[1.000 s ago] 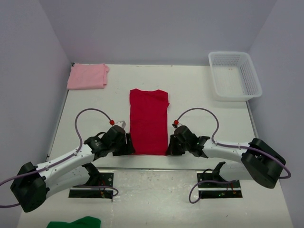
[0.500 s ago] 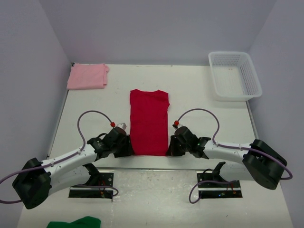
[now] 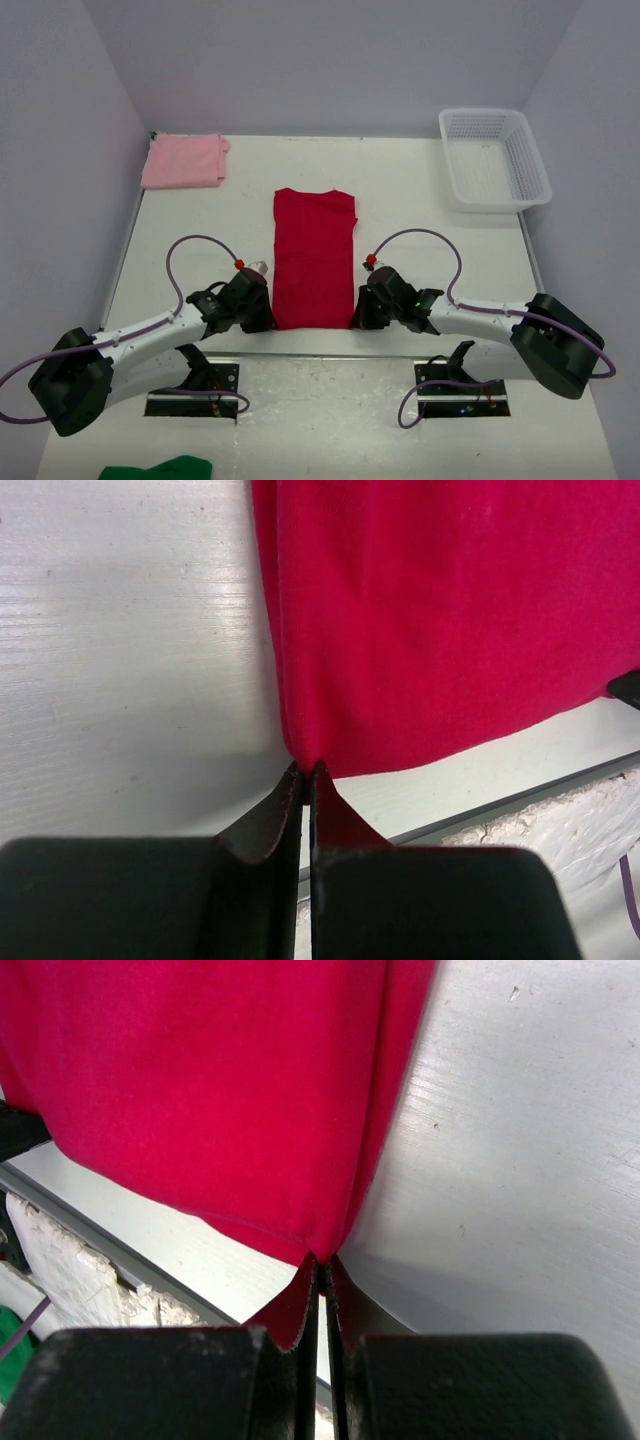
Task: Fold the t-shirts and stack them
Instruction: Grab one side of the 2/3 rectangular tshirt with both arms
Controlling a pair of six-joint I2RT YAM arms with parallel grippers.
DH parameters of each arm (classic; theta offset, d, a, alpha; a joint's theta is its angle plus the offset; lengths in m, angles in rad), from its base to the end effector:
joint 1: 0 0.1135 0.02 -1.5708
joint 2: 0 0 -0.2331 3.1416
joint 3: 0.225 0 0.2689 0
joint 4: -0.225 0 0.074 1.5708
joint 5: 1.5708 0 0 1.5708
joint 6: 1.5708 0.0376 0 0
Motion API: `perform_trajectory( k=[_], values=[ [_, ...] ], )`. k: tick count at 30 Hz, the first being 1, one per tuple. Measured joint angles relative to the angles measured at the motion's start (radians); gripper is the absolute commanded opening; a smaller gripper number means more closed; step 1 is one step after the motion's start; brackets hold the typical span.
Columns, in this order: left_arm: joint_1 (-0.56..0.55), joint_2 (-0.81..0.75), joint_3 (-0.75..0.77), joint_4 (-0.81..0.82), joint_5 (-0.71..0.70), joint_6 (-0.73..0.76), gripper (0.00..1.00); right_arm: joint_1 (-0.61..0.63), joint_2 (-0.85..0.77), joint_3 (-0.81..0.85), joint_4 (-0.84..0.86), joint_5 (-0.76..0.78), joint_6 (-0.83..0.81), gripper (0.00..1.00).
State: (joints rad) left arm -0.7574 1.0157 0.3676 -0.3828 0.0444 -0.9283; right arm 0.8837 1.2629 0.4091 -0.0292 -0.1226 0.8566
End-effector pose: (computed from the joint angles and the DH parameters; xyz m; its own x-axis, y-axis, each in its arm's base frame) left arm 0.1440 -0.1384 0.1055 -0.9362 -0.2155 -0.2775 -0.0778 0.8974 -0.4344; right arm 0.1471 0.1865 0.0915 -0.9380 0.0391 -0.3444 -0.1645 0.8244 0.5416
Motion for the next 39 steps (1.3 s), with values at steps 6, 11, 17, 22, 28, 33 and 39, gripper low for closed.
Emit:
perform_trajectory(
  k=[6, 11, 17, 22, 28, 33, 39],
  values=[
    [0.001, -0.019, -0.009, -0.006, 0.005, 0.001, 0.00, 0.026, 0.000, 0.001, -0.002, 0.012, 0.011, 0.00],
    [-0.013, -0.090, -0.034, -0.047, 0.012, 0.002, 0.00, 0.103, -0.006, 0.014, -0.037, 0.056, 0.040, 0.00],
    [-0.066, -0.252, -0.043, -0.149, 0.027, -0.025, 0.00, 0.196, -0.066, 0.015, -0.145, 0.123, 0.099, 0.00],
    [-0.132, -0.357, -0.046, -0.210, 0.033, -0.076, 0.00, 0.264, -0.138, 0.015, -0.239, 0.171, 0.158, 0.00],
    [-0.167, -0.419, -0.038, -0.249, 0.037, -0.114, 0.00, 0.321, -0.199, 0.015, -0.315, 0.218, 0.219, 0.00],
    [-0.190, -0.435, -0.027, -0.258, 0.041, -0.137, 0.00, 0.349, -0.224, 0.026, -0.369, 0.245, 0.247, 0.00],
    [-0.202, -0.448, 0.002, -0.272, 0.041, -0.154, 0.00, 0.367, -0.237, 0.057, -0.424, 0.269, 0.259, 0.00]
  ],
)
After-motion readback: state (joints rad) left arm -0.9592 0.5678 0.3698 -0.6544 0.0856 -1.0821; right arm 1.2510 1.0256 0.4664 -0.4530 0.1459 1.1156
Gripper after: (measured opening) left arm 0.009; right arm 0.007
